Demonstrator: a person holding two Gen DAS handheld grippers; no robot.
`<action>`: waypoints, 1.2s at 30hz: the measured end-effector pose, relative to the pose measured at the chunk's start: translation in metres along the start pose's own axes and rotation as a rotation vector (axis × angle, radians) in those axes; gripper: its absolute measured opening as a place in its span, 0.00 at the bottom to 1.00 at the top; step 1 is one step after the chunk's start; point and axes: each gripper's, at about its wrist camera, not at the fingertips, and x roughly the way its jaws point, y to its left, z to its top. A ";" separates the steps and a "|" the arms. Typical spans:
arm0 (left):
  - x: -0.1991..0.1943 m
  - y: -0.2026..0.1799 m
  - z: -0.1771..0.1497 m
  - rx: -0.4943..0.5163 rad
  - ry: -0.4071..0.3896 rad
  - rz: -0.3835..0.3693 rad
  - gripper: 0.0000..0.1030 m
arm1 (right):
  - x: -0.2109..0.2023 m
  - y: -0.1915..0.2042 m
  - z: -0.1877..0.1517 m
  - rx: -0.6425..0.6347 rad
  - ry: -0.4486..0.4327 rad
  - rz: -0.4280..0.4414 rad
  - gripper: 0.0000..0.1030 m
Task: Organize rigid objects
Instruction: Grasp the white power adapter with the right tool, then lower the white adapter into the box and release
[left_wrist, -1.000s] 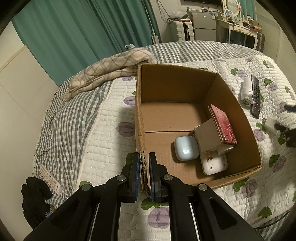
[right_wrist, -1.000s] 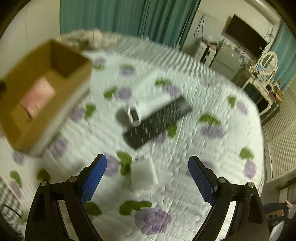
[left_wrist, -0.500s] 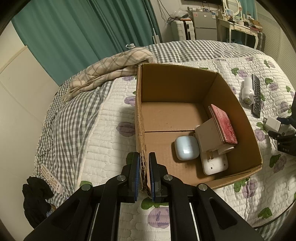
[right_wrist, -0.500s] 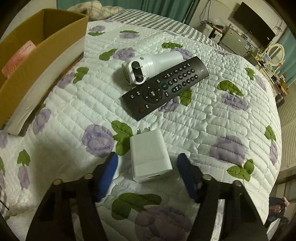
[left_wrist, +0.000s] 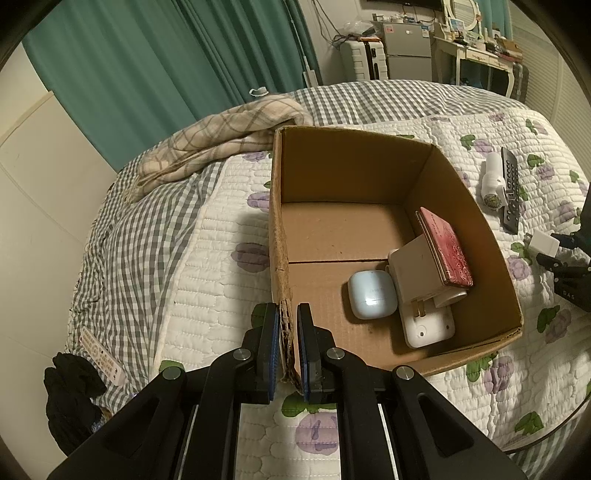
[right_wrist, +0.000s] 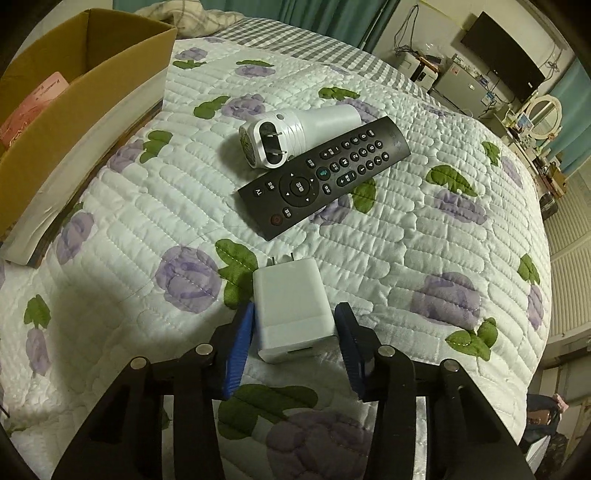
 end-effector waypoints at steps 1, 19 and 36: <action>0.000 0.000 0.000 0.002 0.000 0.000 0.08 | -0.002 0.000 0.000 -0.001 -0.007 0.000 0.43; 0.000 -0.001 0.001 0.004 0.000 0.001 0.08 | -0.097 0.014 0.062 -0.059 -0.251 0.057 0.40; 0.001 -0.001 0.000 0.006 -0.002 -0.001 0.08 | -0.133 0.141 0.124 -0.219 -0.386 0.306 0.40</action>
